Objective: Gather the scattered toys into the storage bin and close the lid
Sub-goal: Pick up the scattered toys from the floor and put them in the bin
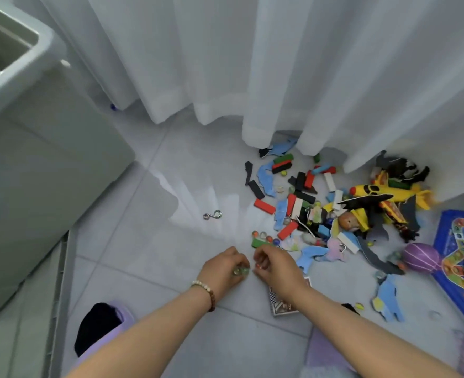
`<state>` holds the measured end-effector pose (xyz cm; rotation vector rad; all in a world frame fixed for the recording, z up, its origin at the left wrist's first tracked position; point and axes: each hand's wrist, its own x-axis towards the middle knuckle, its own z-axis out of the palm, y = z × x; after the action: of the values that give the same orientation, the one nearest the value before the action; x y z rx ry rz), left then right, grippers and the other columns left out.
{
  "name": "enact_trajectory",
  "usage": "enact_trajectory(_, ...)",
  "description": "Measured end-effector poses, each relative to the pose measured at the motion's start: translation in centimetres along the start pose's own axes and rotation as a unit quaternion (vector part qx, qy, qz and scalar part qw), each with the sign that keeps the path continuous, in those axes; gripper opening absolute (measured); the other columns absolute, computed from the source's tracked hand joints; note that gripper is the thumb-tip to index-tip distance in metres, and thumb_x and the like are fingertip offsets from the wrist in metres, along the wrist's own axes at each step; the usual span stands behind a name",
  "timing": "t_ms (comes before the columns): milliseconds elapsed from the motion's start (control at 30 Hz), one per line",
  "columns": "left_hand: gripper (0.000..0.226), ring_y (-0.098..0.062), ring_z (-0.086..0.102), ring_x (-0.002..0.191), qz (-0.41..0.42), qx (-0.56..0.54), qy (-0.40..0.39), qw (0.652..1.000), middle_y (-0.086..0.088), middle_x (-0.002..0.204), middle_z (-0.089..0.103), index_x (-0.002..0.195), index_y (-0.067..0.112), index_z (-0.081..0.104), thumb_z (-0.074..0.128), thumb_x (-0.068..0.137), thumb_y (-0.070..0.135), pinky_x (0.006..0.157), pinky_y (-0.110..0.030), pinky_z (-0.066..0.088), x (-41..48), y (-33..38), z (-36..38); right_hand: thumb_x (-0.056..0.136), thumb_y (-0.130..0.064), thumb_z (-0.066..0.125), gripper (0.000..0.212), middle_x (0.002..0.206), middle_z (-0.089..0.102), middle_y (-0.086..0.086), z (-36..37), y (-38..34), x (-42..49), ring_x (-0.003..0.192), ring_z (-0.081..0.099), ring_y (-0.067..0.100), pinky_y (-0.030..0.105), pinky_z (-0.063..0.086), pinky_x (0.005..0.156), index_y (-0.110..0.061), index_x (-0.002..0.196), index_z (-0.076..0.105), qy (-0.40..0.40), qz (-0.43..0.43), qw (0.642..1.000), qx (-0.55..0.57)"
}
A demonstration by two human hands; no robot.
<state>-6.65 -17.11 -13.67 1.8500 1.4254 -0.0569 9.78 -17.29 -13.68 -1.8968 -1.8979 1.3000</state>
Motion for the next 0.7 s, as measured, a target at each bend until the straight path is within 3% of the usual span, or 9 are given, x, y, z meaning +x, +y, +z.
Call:
enact_trajectory(100, 0.022, -0.017, 0.06, 0.09, 0.003, -0.013, -0.009, 1.0, -0.004, 0.104, 0.058, 0.11, 0.016, 0.06, 0.056, 0.089, 0.022, 0.08, -0.025, 0.046, 0.8, -0.2, 0.1, 0.079, -0.007, 0.068, 0.019, 0.079, 0.06, -0.004, -1.3, 0.3, -0.1, 0.069, 0.052, 0.007, 0.02, 0.043, 0.068, -0.021, 0.085, 0.057, 0.038, 0.018, 0.998, 0.044)
enact_trajectory(167, 0.016, -0.006, 0.06, 0.069, -0.076, -0.23, 0.026, 0.97, -0.006, 0.092, 0.062, 0.106, 0.008, 0.06, 0.053, 0.092, 0.011, 0.067, -0.014, 0.047, 1.3, 0.4, -0.4, 0.078, -0.006, 0.071, 0.017, 0.08, 0.063, -0.002, -2.5, -0.6, -0.1, 0.07, 0.055, 0.006, 0.017, 0.046, 0.067, -0.017, 0.084, 0.059, 0.085, 0.006, 0.99, 0.116)
enact_trajectory(233, 0.015, -0.005, 0.058, 0.056, -0.173, -0.528, 0.019, 0.831, -0.007, 0.081, 0.062, 0.099, 0.003, 0.058, 0.044, 0.095, 0.005, 0.056, -0.014, 0.05, 1.8, 1.5, -1.8, 0.076, -0.01, 0.075, 0.019, 0.081, 0.064, -0.006, -3.7, -2.2, -0.2, 0.074, 0.057, 0.002, 0.011, 0.045, 0.065, -0.016, 0.084, 0.06, 0.104, -0.032, 0.979, 0.17)
enact_trajectory(300, 0.024, -0.012, 0.058, 0.057, -0.214, -0.698, -0.04, 0.682, -0.008, 0.078, 0.062, 0.092, 0.003, 0.059, 0.037, 0.096, 0.012, 0.053, -0.021, 0.054, 2.0, 2.3, -3.1, 0.075, -0.017, 0.077, 0.021, 0.085, 0.065, -0.01, -4.5, -3.8, -0.3, 0.083, 0.058, -0.001, 0.011, 0.044, 0.07, -0.021, 0.088, 0.061, 0.069, -0.076, 0.982, 0.156)
enact_trajectory(367, 0.032, -0.014, 0.056, 0.054, -0.216, -0.755, -0.081, 0.613, -0.008, 0.073, 0.063, 0.09, 0.003, 0.06, 0.034, 0.098, 0.021, 0.051, -0.023, 0.054, 2.1, 2.9, -4.1, 0.074, -0.025, 0.077, 0.024, 0.092, 0.064, -0.014, -4.9, -4.3, -0.1, 0.09, 0.055, -0.003, 0.01, 0.041, 0.078, -0.026, 0.093, 0.062, 0.044, -0.093, 0.987, 0.126)
enact_trajectory(433, 0.035, -0.012, 0.053, 0.049, -0.234, -0.748, -0.073, 0.617, -0.004, 0.063, 0.06, 0.08, 0.007, 0.06, 0.039, 0.099, 0.028, 0.045, -0.019, 0.05, 2.5, 3.4, -4.3, 0.076, -0.027, 0.076, 0.023, 0.097, 0.061, -0.016, -5.7, -3.4, 0.6, 0.092, 0.053, -0.003, 0.01, 0.04, 0.08, -0.026, 0.094, 0.062, 0.082, -0.072, 0.984, 0.141)
enact_trajectory(500, 0.035, -0.006, 0.046, 0.039, -0.241, -0.676, -0.013, 0.696, 0.0, 0.055, 0.048, 0.07, 0.011, 0.053, 0.044, 0.098, 0.03, 0.037, -0.015, 0.04, 2.8, 3.1, -3.8, 0.077, -0.024, 0.075, 0.021, 0.098, 0.059, -0.012, -6.4, -1.5, 1.4, 0.09, 0.055, 0.003, 0.015, 0.043, 0.079, -0.025, 0.094, 0.063, 0.122, -0.038, 0.986, 0.109)
enact_trajectory(600, 0.037, -0.004, 0.04, 0.035, -0.223, -0.545, 0.059, 0.806, -0.001, 0.056, 0.042, 0.067, 0.01, 0.052, 0.045, 0.097, 0.029, 0.036, -0.014, 0.035, 3.1, 1.8, -3.0, 0.077, -0.017, 0.075, 0.023, 0.097, 0.055, -0.009, -5.9, 0.5, 2.0, 0.086, 0.056, 0.007, 0.018, 0.045, 0.079, -0.022, 0.097, 0.066, 0.094, -0.007, 0.995, 0.015)
enact_trajectory(700, 0.035, -0.003, 0.044, 0.036, -0.218, -0.539, 0.06, 0.811, -0.004, 0.062, 0.046, 0.069, 0.008, 0.055, 0.045, 0.098, 0.025, 0.038, -0.015, 0.04, 2.9, 1.2, -2.6, 0.077, -0.014, 0.073, 0.021, 0.096, 0.056, -0.006, -4.6, 1.2, 2.4, 0.08, 0.053, 0.006, 0.014, 0.041, 0.074, -0.015, 0.097, 0.067, 0.099, -0.001, 0.995, -0.015)
